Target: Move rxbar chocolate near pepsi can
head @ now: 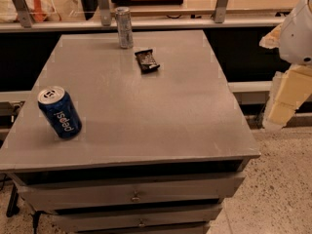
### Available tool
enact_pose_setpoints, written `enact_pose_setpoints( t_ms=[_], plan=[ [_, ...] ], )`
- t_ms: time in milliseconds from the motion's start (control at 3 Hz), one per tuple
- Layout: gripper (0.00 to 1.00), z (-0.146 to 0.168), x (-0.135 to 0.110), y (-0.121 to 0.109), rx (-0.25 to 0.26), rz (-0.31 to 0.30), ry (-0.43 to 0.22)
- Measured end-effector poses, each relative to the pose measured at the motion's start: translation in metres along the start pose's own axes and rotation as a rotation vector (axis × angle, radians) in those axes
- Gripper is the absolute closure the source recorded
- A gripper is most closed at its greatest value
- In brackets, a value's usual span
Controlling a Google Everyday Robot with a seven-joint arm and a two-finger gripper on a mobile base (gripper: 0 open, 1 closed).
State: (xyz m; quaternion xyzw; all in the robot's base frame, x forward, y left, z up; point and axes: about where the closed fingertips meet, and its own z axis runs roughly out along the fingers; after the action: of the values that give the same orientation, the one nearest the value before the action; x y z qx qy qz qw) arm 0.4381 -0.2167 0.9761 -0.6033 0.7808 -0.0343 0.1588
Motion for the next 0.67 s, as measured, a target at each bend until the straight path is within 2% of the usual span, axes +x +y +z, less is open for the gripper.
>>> enact_pose_setpoints(
  t_ms=[333, 667],
  plan=[
    [0.0, 0.0, 0.0, 0.0, 0.0, 0.0, 0.0],
    [0.0, 0.0021, -0.0056, -0.0066, 0.032, 0.025, -0.014]
  ],
)
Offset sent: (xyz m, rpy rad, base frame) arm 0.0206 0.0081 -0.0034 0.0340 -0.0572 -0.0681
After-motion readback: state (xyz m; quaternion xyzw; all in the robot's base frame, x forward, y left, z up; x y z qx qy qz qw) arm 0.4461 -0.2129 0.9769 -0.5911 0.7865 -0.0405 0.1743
